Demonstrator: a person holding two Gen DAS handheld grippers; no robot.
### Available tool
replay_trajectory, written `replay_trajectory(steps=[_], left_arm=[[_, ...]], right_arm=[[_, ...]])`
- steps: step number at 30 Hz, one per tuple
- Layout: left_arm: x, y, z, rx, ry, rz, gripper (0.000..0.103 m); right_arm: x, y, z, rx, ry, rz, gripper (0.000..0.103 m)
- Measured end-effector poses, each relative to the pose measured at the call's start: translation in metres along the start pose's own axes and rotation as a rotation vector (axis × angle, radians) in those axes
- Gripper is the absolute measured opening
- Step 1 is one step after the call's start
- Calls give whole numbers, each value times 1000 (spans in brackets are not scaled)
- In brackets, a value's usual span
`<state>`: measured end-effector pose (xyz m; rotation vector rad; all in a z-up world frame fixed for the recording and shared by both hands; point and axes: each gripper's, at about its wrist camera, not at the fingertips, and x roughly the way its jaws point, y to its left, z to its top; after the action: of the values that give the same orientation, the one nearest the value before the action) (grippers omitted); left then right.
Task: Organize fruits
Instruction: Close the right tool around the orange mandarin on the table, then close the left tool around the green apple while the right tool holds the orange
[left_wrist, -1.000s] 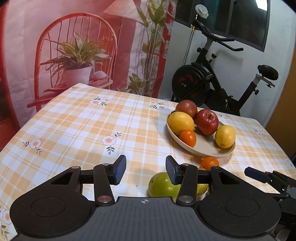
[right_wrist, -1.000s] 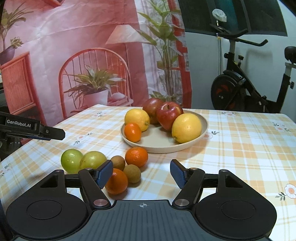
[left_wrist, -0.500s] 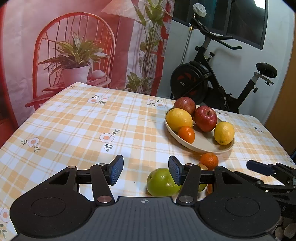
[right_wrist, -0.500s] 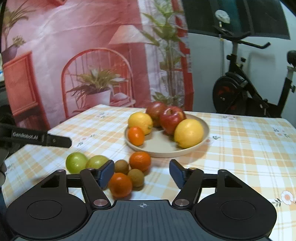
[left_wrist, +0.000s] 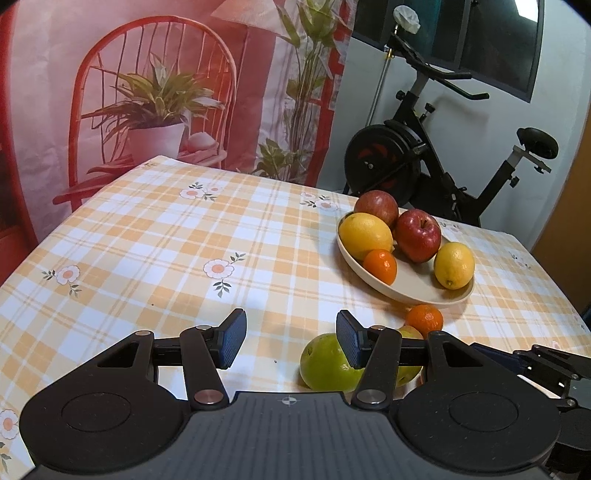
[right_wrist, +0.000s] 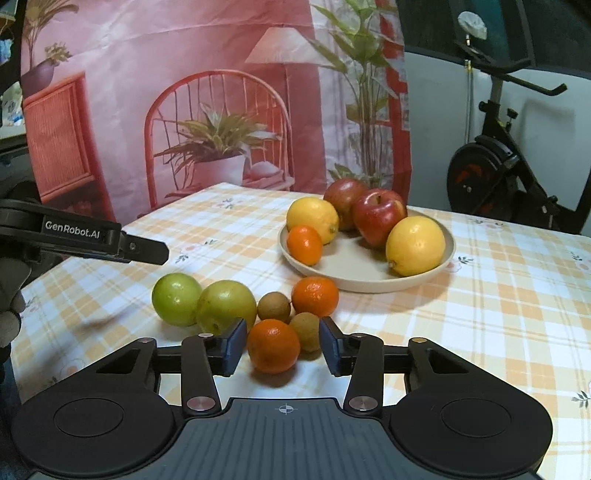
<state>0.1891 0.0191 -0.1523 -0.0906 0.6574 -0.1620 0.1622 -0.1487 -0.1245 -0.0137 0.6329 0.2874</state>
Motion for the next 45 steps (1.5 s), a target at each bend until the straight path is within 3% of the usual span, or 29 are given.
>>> replay_trajectory(steps=[12,22,32,45], left_arm=[[4,-3,-3,10,26,-19,57],[6,-3,-5,7,37,-29,57],[8,-1,-5,-9,43,-39,57],[13,-5,-9,-4,75,-94,57]], right_arm=[[12,4,0,-27,73,8,35],[13,2,-1,-17,75,20,31],[-3,-6,-3,27,-28,8,31],[-5,-27,-2,145,-57,-38,31]])
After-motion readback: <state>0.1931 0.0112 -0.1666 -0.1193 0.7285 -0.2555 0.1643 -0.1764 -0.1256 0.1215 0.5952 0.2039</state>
